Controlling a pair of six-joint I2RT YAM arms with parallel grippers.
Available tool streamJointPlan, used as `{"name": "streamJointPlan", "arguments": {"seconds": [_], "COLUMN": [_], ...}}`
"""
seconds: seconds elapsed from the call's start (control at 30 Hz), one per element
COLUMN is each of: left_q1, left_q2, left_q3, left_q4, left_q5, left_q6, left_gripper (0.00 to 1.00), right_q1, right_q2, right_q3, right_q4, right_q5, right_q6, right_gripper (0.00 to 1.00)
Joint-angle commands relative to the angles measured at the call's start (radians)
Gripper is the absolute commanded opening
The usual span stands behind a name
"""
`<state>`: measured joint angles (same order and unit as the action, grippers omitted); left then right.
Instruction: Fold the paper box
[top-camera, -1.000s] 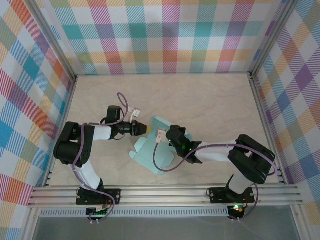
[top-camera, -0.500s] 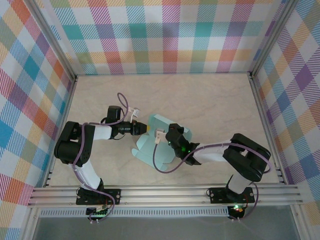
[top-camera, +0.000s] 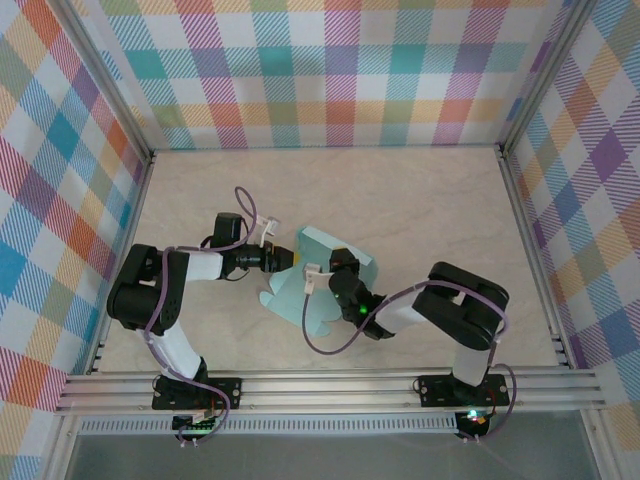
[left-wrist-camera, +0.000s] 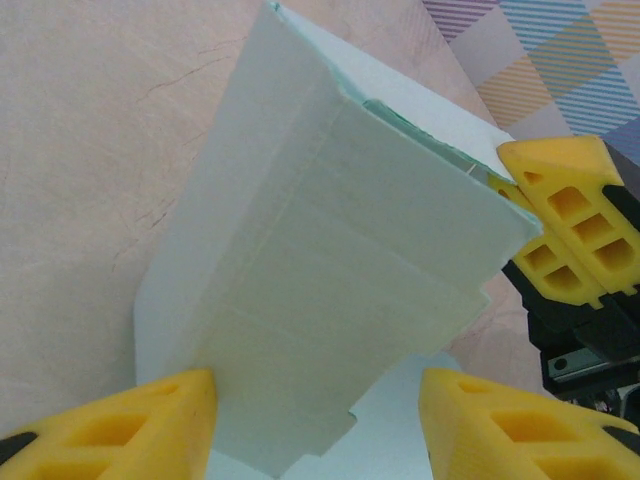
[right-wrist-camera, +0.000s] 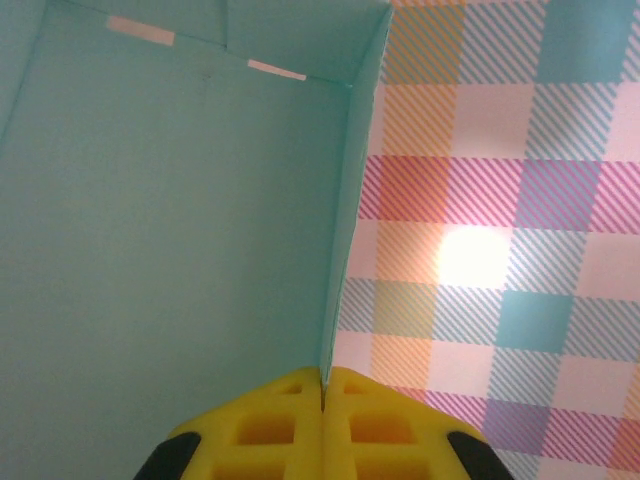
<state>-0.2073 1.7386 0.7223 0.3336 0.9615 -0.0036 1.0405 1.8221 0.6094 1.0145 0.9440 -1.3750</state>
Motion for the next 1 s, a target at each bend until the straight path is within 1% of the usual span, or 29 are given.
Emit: {"name": "streamJointPlan", "arguments": {"seconds": [0.0, 0.17, 0.33, 0.43, 0.57, 0.63, 0.67, 0.73, 0.8, 0.9, 0.97], "left_q1": [-0.004, -0.005, -0.004, -0.004, -0.004, -0.004, -0.004, -0.003, -0.001, -0.004, -0.005], "left_q2": [-0.028, -0.027, -0.02, -0.029, -0.039, -0.04, -0.04, -0.039, -0.029, -0.013, -0.017], "left_q3": [-0.011, -0.012, -0.004, -0.007, -0.015, -0.017, -0.017, -0.017, -0.011, -0.009, -0.011], "left_q4": [-0.019, -0.019, -0.016, -0.016, -0.005, -0.001, 0.0, 0.006, 0.022, 0.06, 0.074], "left_q5": [0.004, -0.002, -0.001, -0.002, -0.005, -0.011, -0.013, -0.006, 0.026, 0.049, 0.042], "left_q6": [0.028, 0.024, 0.02, 0.025, 0.026, 0.022, 0.021, 0.019, 0.004, -0.023, -0.029], "left_gripper": [0.57, 0.58, 0.55, 0.55, 0.61, 0.62, 0.61, 0.56, 0.51, 0.5, 0.51], "right_q1": [0.017, 0.023, 0.024, 0.024, 0.025, 0.026, 0.024, 0.025, 0.024, 0.025, 0.025], "right_q2": [0.034, 0.07, 0.077, 0.075, 0.106, 0.111, 0.107, 0.096, 0.089, 0.09, 0.089], "right_q3": [-0.007, -0.01, -0.031, -0.039, -0.032, -0.029, -0.026, -0.023, -0.023, -0.025, -0.025], "right_q4": [0.1, 0.134, 0.137, 0.117, 0.121, 0.122, 0.116, 0.084, 0.049, 0.034, 0.035], "right_q5": [0.051, 0.058, 0.053, 0.049, 0.051, 0.05, 0.052, 0.054, 0.057, 0.059, 0.059], "right_q6": [-0.108, -0.126, -0.115, -0.106, -0.115, -0.113, -0.106, -0.085, -0.057, -0.039, -0.039], "right_gripper": [0.0, 0.0, 0.0, 0.0, 0.0, 0.0, 0.0, 0.0, 0.0, 0.0, 0.0]}}
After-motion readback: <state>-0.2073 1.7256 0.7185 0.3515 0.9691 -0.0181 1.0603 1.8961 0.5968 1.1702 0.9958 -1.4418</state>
